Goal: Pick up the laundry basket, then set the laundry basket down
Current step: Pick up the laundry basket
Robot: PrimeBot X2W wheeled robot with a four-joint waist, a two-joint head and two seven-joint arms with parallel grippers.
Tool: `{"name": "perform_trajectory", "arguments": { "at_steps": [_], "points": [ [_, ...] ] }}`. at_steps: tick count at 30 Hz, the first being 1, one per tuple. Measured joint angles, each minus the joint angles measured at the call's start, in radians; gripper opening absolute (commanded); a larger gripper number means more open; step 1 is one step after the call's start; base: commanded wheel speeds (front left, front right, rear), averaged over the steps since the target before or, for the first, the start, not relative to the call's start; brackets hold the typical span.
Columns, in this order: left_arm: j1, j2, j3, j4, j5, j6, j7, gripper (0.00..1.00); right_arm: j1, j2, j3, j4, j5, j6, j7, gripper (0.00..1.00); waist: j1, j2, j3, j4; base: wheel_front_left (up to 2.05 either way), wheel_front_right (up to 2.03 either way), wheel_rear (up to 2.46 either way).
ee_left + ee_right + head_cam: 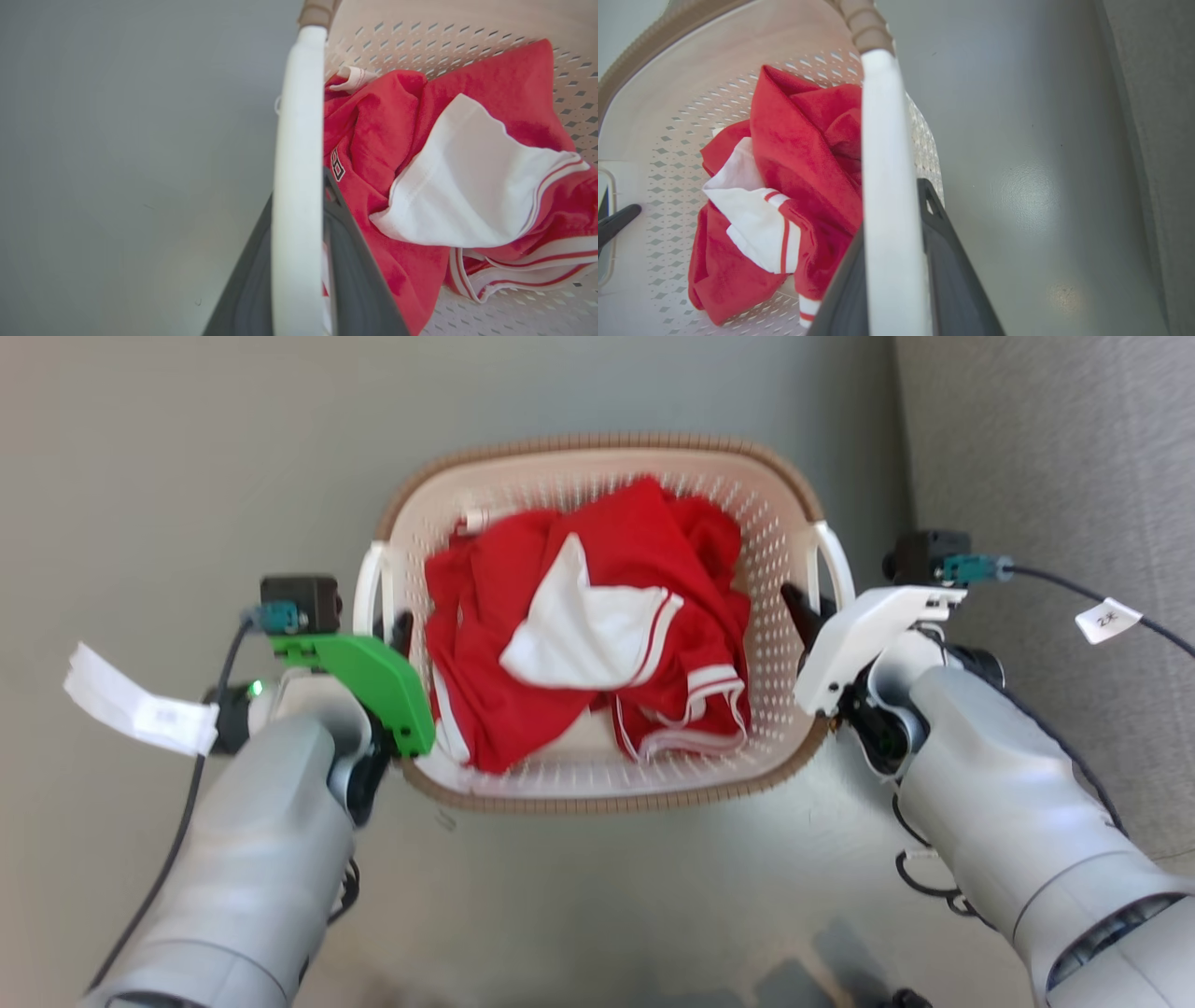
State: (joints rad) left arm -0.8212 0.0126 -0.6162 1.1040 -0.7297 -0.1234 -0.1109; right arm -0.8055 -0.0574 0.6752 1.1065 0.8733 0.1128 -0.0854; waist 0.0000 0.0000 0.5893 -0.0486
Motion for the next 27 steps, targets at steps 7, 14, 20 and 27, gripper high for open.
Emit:
{"name": "perform_trajectory", "arguments": {
  "at_steps": [7,14,20,27],
  "points": [
    [0.063,0.000,-0.026,-0.003,-0.045,0.000,0.029,0.00,0.055,0.000,0.025,0.005,0.028,0.000,0.031,0.00,0.0000,0.0000,-0.086,-0.001,0.00,0.00,0.00],
    [0.128,0.000,-0.058,-0.003,-0.084,0.000,0.061,0.00,0.124,0.000,0.054,0.011,0.057,0.000,0.062,0.00,-0.0001,0.0000,-0.187,0.000,0.00,0.00,0.00],
    [0.187,0.000,-0.073,-0.001,-0.122,0.000,0.085,0.00,0.175,0.000,0.079,0.016,0.080,0.000,0.089,0.00,-0.0001,0.0000,-0.274,0.003,0.00,0.00,0.00],
    [0.265,-0.001,-0.098,0.011,-0.159,0.000,0.112,0.00,0.253,0.004,0.111,0.023,0.107,-0.001,0.125,0.00,-0.0001,0.0000,-0.389,0.006,0.00,0.00,0.00]
  ]
}}
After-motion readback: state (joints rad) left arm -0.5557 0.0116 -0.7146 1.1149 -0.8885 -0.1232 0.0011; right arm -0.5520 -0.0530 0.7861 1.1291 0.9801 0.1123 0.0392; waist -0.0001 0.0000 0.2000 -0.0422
